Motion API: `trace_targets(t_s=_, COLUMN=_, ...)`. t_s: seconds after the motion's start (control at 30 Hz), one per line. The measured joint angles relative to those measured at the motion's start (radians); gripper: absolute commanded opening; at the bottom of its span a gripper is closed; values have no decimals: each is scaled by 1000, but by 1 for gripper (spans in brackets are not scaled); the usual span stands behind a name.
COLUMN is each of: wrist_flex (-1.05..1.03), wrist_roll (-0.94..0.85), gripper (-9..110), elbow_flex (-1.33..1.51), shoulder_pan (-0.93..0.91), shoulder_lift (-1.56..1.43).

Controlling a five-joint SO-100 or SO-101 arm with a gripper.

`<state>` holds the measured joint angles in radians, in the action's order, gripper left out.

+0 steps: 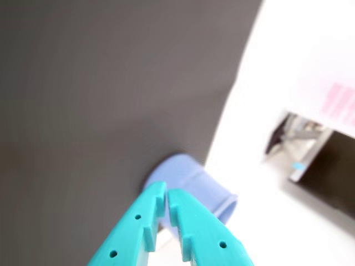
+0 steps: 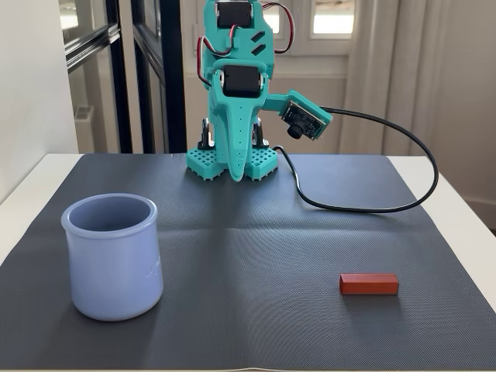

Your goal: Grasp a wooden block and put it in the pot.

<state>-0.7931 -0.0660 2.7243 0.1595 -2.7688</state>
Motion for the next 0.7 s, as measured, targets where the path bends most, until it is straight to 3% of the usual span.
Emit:
trace_targets(t_s=0.3, wrist_flex=150, wrist_roll=183, gripper=0, elbow_flex=-284, shoulder_pan=179, shoulder_lift=554)
trace_targets(t_s=0.7, wrist_flex=170, wrist_roll=462, gripper=0, elbow_flex=-703, shoulder_pan=264, shoulder_lift=1131)
